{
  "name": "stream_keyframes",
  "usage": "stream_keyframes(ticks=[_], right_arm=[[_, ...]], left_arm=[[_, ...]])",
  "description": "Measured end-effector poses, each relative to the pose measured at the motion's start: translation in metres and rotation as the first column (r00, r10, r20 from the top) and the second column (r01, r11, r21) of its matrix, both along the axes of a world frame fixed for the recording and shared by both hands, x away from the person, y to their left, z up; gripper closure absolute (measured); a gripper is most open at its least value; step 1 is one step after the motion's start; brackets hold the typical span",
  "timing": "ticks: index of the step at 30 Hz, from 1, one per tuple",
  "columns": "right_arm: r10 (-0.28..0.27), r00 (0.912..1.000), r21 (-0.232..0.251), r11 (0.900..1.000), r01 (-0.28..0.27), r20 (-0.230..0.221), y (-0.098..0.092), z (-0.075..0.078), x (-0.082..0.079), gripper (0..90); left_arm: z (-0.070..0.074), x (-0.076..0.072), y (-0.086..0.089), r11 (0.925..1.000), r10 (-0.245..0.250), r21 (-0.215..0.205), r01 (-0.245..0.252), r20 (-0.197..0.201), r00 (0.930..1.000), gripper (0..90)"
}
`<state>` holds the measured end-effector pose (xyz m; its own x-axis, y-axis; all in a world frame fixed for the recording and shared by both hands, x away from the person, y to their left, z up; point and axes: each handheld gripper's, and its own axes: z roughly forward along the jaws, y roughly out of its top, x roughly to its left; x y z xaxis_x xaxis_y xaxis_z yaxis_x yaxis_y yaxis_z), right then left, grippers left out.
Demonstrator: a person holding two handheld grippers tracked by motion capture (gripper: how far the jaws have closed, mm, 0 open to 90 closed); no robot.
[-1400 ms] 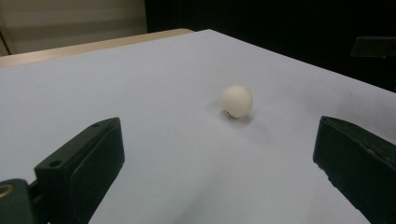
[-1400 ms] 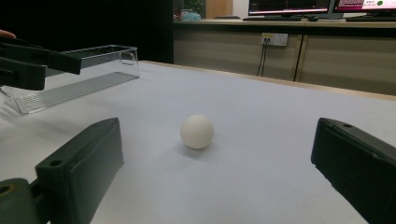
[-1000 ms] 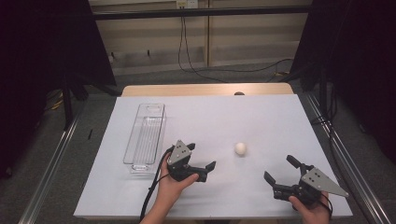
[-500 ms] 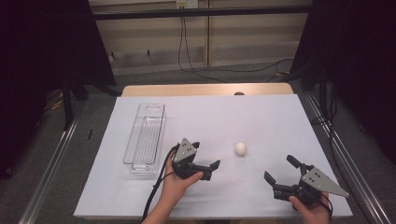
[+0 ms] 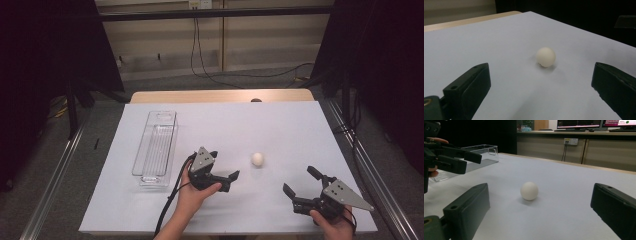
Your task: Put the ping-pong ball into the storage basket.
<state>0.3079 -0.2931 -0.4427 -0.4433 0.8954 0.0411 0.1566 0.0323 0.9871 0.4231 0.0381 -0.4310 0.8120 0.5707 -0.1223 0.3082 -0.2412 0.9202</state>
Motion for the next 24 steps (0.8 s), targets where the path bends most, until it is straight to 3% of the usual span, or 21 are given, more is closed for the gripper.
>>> stream_keyframes(ticks=[4,7,9,12,15,17,19,24], right_arm=[[0.0,1.0,-0.001,1.0,0.0,0.0,0.0,0.0,0.0,1.7],[-0.002,1.0,0.002,1.0,0.002,-0.001,0.0,0.0,0.0,1.8],[0.002,1.0,0.002,1.0,-0.002,-0.003,0.0,0.0,0.0,1.7],[0.0,1.0,0.005,1.0,0.0,-0.004,0.0,0.0,0.0,1.7],[0.002,1.0,0.005,1.0,-0.002,-0.005,0.0,0.0,0.0,1.8],[0.0,1.0,0.003,1.0,0.0,-0.001,0.0,0.0,0.0,1.7],[0.0,1.0,0.005,1.0,0.0,-0.002,0.0,0.0,0.0,1.7],[-0.009,1.0,0.011,1.0,0.009,-0.003,0.0,0.0,0.0,1.7]], left_arm=[[-0.001,0.002,-0.001,1.0,-0.001,0.004,0.001,-0.004,1.0,2.5],[-0.001,0.003,-0.004,0.9997,-0.015,-0.017,0.015,-0.005,0.9999,2.6],[0.0,0.003,-0.004,0.9998,-0.01,0.015,0.01,-0.006,0.9999,2.6],[0.0,0.004,-0.007,0.9998,-0.02,-0.004,0.02,-0.007,0.9998,2.6],[0.001,0.005,-0.009,0.9998,-0.013,0.017,0.013,-0.005,0.9999,2.6],[0.001,0.006,-0.011,0.9999,-0.013,0.003,0.013,-0.015,0.9998,2.6],[0.001,0.006,-0.011,0.9997,-0.01,0.024,0.01,-0.022,0.9997,2.6],[0.001,0.008,-0.014,0.9997,-0.017,0.018,0.017,-0.021,0.9996,2.6]])
